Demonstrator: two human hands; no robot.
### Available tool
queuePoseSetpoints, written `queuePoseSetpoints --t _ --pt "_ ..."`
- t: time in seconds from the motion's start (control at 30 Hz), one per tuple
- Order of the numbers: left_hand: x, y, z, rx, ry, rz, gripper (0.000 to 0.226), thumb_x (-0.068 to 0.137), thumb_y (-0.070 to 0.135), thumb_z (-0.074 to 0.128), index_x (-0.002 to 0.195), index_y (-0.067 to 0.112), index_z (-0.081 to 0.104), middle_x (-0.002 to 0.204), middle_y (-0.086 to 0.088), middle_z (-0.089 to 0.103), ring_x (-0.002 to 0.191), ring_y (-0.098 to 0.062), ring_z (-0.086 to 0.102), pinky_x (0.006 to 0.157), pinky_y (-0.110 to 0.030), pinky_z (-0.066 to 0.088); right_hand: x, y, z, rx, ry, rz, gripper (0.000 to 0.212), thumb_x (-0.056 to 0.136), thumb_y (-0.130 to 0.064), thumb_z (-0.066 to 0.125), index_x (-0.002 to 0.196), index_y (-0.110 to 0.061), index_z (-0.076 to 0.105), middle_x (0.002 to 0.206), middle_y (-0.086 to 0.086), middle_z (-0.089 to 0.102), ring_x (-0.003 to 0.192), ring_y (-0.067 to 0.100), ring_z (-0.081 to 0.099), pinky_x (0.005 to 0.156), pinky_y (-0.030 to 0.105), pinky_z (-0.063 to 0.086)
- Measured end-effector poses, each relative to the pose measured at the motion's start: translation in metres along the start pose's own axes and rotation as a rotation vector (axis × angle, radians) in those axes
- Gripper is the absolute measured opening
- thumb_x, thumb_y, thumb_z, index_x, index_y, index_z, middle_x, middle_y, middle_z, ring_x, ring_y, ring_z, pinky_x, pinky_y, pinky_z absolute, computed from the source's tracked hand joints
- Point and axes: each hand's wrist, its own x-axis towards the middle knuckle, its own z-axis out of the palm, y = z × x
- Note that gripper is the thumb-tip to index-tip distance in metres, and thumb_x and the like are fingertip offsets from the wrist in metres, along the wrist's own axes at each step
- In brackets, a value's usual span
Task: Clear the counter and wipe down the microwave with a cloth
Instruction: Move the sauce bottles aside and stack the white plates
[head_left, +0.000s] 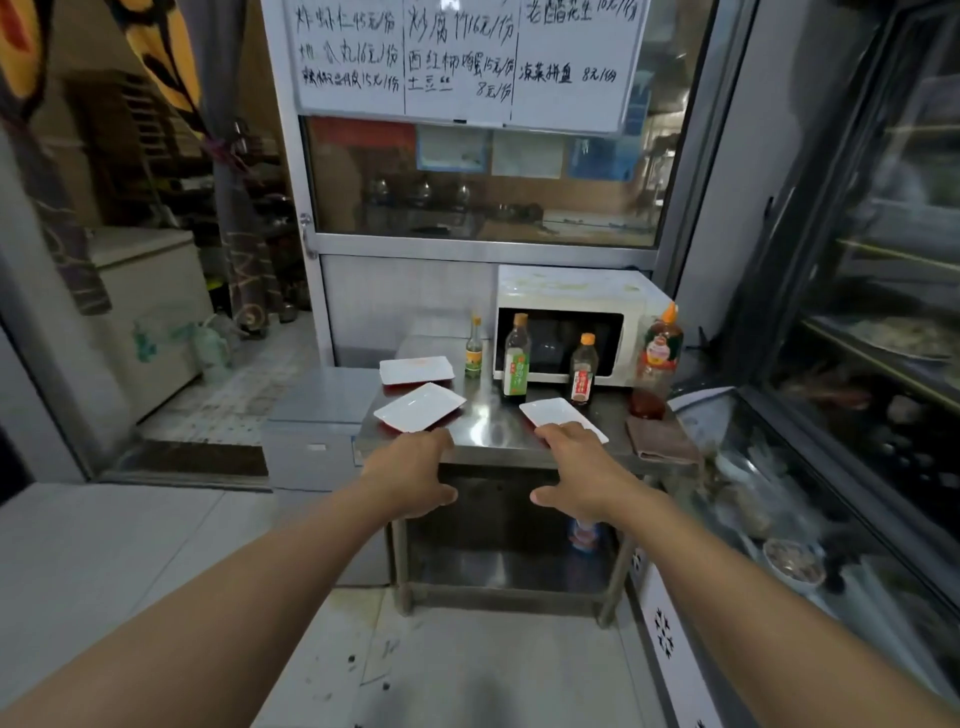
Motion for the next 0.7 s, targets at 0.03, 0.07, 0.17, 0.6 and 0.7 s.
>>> queuePoseSetpoints --t 0.03,0.07,0.17,0.6,0.7 --pt "0.014 0.001 0.001 0.003 0.002 -0.004 0.058 0.079 0.036 0.07 0.129 0.022 0.045 0.126 -0.002 0.056 0.108 -0.02 0.056 0.086 -0.033 0.049 0.014 0.006 -0.003 -0.01 0.007 -0.011 0.073 0.08 -0.033 0.07 0.14 -0.018 0.031 0.139 0.007 0.035 0.13 0.027 0.033 0.101 0.039 0.039" --pt "0.027 0.001 0.002 0.006 -0.003 -0.006 0.057 0.079 0.036 0.069 0.129 0.022 0.044 0.127 -0.001 0.056 0.107 -0.02 0.056 0.086 -0.032 0.048 0.027 0.012 -0.006 -0.01 0.012 -0.013 0.075 0.08 -0.033 0.07 0.142 -0.018 0.029 0.141 0.008 0.034 0.131 0.028 0.032 0.103 0.039 0.038" --pt "0.062 0.001 0.006 0.007 -0.029 -0.016 0.058 0.08 0.037 0.069 0.131 0.024 0.044 0.129 0.0 0.055 0.11 -0.019 0.055 0.089 -0.033 0.048 0.059 0.029 -0.009 0.021 0.009 0.002 0.079 0.081 -0.034 0.07 0.144 -0.019 0.026 0.145 0.007 0.031 0.133 0.026 0.03 0.105 0.039 0.036" --pt "0.236 0.001 0.02 -0.027 -0.045 0.107 0.058 0.08 0.034 0.069 0.131 0.022 0.044 0.125 -0.003 0.058 0.108 -0.023 0.057 0.091 -0.039 0.048 0.189 0.1 -0.014 0.048 0.065 0.13 0.074 0.08 -0.03 0.07 0.141 -0.015 0.032 0.142 0.009 0.035 0.133 0.027 0.033 0.108 0.037 0.035" --pt "0.281 0.004 0.023 -0.027 -0.064 0.137 0.062 0.08 0.036 0.069 0.134 0.022 0.042 0.128 -0.004 0.057 0.112 -0.023 0.056 0.094 -0.04 0.047 0.216 0.12 -0.017 0.066 0.073 0.183 0.078 0.081 -0.03 0.07 0.144 -0.014 0.029 0.145 0.01 0.033 0.134 0.027 0.031 0.107 0.034 0.033"
